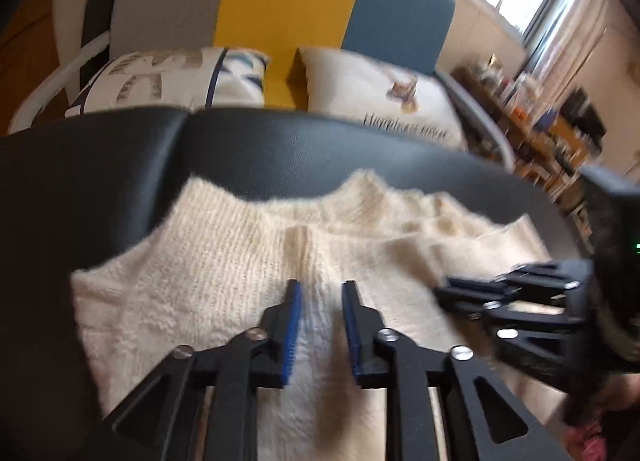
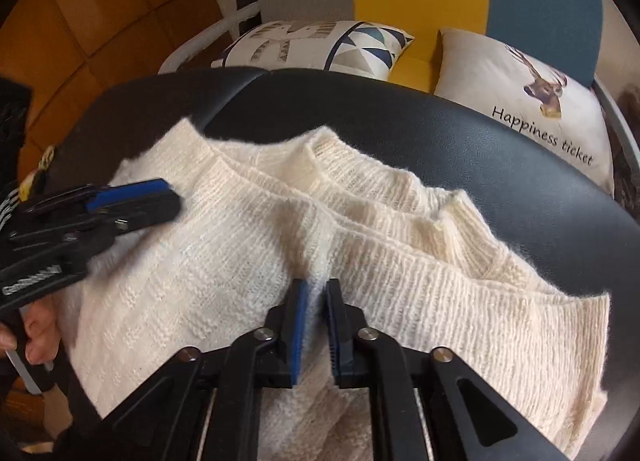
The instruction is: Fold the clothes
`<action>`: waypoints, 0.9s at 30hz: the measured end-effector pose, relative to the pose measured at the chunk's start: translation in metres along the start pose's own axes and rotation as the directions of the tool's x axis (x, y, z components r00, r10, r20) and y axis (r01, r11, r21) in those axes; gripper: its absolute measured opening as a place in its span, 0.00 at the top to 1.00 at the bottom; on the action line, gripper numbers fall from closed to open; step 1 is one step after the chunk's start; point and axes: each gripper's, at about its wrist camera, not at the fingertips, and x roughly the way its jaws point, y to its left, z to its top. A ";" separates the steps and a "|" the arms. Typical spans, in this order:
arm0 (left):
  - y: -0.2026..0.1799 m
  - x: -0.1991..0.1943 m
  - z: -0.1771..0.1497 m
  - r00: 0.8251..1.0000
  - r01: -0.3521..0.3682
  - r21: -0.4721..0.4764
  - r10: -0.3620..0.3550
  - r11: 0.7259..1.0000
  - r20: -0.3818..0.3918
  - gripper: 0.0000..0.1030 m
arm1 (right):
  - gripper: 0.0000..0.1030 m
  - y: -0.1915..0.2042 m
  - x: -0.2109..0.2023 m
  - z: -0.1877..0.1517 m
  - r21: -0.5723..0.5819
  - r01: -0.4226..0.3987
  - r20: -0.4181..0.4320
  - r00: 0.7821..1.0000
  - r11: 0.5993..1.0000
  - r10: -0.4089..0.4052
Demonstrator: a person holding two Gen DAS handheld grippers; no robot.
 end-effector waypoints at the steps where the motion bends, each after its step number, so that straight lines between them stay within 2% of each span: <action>1: -0.001 -0.010 0.001 1.000 -0.004 0.007 0.004 1.000 0.029 0.76 | 0.82 -0.004 -0.005 0.001 0.022 -0.014 0.012 1.000 1.000 0.013; 2: -0.003 -0.016 0.001 0.999 0.002 0.025 -0.003 1.000 0.044 0.75 | 0.78 -0.007 -0.011 0.002 0.039 -0.027 0.028 0.999 0.999 0.026; 4: -0.007 -0.027 0.002 0.998 0.011 0.057 -0.015 0.998 0.067 0.73 | 0.78 -0.007 -0.023 0.005 0.031 -0.045 0.080 0.996 0.999 0.042; 5: -0.005 -0.022 0.002 0.999 0.004 0.055 -0.007 0.998 0.053 0.73 | 0.78 -0.007 -0.027 0.007 0.029 -0.047 0.100 0.994 0.998 0.044; 7: -0.002 -0.014 0.001 1.000 -0.009 0.050 0.007 0.999 0.023 0.73 | 0.78 -0.011 -0.019 0.013 0.040 -0.011 0.062 0.998 0.999 0.008; 9: 0.001 -0.005 0.000 1.000 -0.022 0.046 0.022 0.999 -0.006 0.73 | 0.78 -0.015 0.004 0.016 0.032 0.050 -0.039 0.998 0.998 -0.049; 10: 0.003 -0.001 -0.001 0.999 -0.028 0.043 0.029 0.999 -0.021 0.73 | 0.78 -0.017 0.011 0.016 0.018 0.099 -0.062 0.993 0.995 -0.098; 12: 0.006 0.008 -0.002 0.998 -0.041 0.040 0.043 0.998 -0.051 0.73 | 0.78 -0.023 0.008 0.012 0.038 0.107 -0.036 0.994 0.993 -0.106; 17: 0.009 0.020 -0.002 0.992 -0.062 0.043 0.067 0.997 -0.106 0.73 | 0.77 -0.042 -0.023 0.003 0.130 0.018 0.037 0.999 0.991 -0.023; 19: 0.004 0.019 -0.004 0.990 -0.073 0.083 0.082 0.994 -0.112 0.73 | 0.75 -0.058 -0.042 -0.006 0.171 -0.089 0.093 0.993 0.981 0.074; 21: -0.001 0.017 -0.008 0.989 -0.084 0.124 0.098 0.989 -0.113 0.73 | 0.75 -0.086 -0.071 -0.027 0.226 -0.178 0.147 0.978 0.958 0.147; 23: 0.000 0.013 -0.012 0.990 -0.075 0.114 0.088 0.991 -0.114 0.73 | 0.75 -0.117 -0.100 -0.057 0.288 -0.261 0.220 0.955 0.921 0.201; 27: 0.006 -0.005 -0.013 0.994 -0.056 0.049 0.061 0.997 -0.091 0.73 | 0.74 -0.169 -0.156 -0.137 0.377 -0.332 0.287 0.929 0.864 0.232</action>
